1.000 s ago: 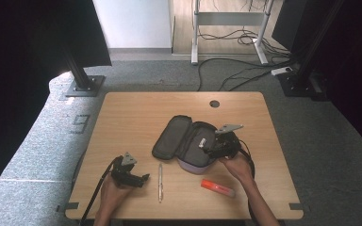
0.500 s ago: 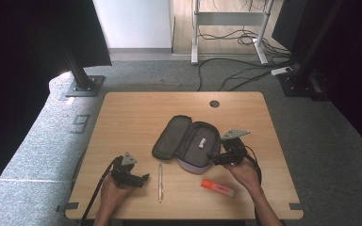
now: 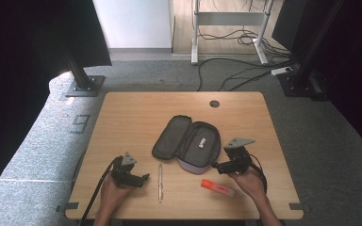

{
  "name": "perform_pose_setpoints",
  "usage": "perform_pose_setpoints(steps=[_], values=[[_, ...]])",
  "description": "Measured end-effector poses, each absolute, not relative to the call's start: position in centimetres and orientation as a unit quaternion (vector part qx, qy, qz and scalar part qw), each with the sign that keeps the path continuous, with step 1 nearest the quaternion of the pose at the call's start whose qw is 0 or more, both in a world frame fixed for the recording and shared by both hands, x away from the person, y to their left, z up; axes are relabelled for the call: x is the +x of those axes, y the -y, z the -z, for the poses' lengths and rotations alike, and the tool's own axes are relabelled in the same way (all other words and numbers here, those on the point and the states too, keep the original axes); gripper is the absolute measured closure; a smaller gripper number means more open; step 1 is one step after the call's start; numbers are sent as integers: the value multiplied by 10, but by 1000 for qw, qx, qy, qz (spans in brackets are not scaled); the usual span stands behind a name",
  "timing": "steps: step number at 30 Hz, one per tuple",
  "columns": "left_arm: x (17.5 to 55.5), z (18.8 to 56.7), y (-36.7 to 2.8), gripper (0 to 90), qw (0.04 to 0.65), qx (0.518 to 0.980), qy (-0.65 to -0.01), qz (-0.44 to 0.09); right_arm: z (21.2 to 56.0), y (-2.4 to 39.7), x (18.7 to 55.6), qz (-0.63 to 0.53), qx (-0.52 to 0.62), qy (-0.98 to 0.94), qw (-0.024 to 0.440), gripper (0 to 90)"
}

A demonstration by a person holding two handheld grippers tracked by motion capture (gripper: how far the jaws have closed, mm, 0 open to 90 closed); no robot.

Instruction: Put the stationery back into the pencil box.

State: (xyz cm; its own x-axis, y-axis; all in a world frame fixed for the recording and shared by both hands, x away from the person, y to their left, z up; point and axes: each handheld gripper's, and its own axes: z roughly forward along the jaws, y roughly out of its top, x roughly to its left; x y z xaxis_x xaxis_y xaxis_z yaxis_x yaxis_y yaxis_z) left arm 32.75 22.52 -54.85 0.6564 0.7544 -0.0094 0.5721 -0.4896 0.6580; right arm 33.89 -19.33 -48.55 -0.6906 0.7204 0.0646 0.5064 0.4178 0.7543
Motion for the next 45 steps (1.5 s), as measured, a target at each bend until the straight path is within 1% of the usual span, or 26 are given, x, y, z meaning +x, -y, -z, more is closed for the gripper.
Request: perform_pose_setpoints(steps=[5, 14, 28, 35, 45], values=[[327, 548, -225, 0, 322, 851, -389, -142, 488, 195, 330, -397, 369, -830, 132, 142], [327, 549, -225, 0, 322, 851, -390, -142, 495, 198, 314, -397, 360, -835, 126, 171], [327, 549, -225, 0, 322, 851, -390, -142, 514, 199, 296, -396, 348, -843, 112, 239], [327, 548, -225, 0, 322, 851, -390, -142, 523, 197, 290, -388, 335, -853, 102, 300], [327, 548, -225, 0, 322, 851, -390, -142, 530, 196, 284, -381, 317, -863, 96, 414]])
